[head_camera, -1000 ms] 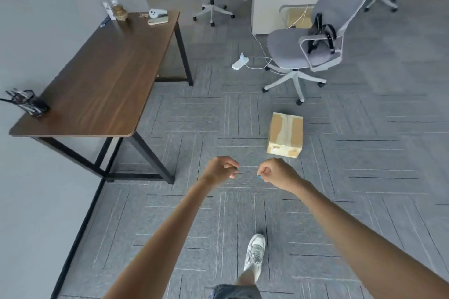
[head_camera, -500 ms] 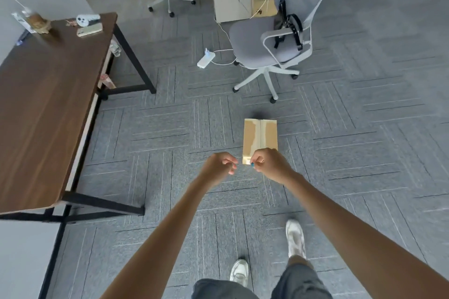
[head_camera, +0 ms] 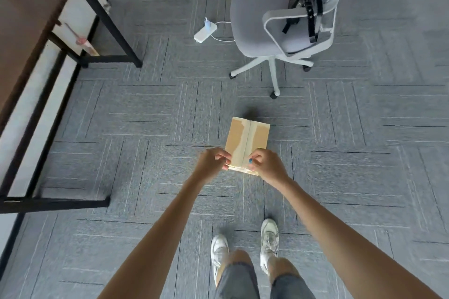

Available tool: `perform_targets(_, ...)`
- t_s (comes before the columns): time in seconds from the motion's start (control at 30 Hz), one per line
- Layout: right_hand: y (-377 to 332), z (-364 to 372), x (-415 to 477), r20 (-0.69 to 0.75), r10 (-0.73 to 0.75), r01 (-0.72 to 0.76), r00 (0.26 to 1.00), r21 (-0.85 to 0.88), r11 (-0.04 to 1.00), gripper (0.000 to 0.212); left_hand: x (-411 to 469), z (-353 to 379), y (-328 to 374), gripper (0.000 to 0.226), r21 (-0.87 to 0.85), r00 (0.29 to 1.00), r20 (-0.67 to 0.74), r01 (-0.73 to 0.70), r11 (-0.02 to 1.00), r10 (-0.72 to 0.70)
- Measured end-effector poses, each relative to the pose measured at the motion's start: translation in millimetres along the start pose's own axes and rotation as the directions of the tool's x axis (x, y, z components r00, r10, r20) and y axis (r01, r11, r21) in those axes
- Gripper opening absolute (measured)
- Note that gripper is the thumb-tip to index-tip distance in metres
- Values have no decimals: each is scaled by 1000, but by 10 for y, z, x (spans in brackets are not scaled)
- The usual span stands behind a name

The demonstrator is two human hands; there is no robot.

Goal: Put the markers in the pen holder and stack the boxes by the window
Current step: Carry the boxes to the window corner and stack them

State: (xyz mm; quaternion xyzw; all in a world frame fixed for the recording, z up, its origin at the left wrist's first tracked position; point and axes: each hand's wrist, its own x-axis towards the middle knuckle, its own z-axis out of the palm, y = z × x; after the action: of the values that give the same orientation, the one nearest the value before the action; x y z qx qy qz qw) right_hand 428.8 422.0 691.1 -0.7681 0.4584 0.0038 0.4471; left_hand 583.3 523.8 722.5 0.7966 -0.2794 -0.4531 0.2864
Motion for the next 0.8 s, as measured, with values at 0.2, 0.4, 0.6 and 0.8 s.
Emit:
perform_targets(0.2, 913, 433, 827, -62, 16, -9, 998, 112, 994, 13, 1156, 513, -459, 27, 12, 999, 25, 28, 1000, -28)
perform_targets(0.4, 2001, 1109, 1770, -109, 4, 14, 994, 160, 987, 12, 2393, 1182, -1469, 27, 39, 1000, 22, -3, 999, 2)
perform_targets(0.6, 3029, 1731, 2714, -190, -73, 95, 979, 110, 989, 15, 3482, 1709, -2355, 22, 74, 993, -47, -102, 992, 106)
perform_targets(0.8, 3785, 2112, 3566, -356, -228, 183, 906, -155, 971, 33, 4393, 1955, -2972, 32, 322, 884, -226, -328, 888, 409)
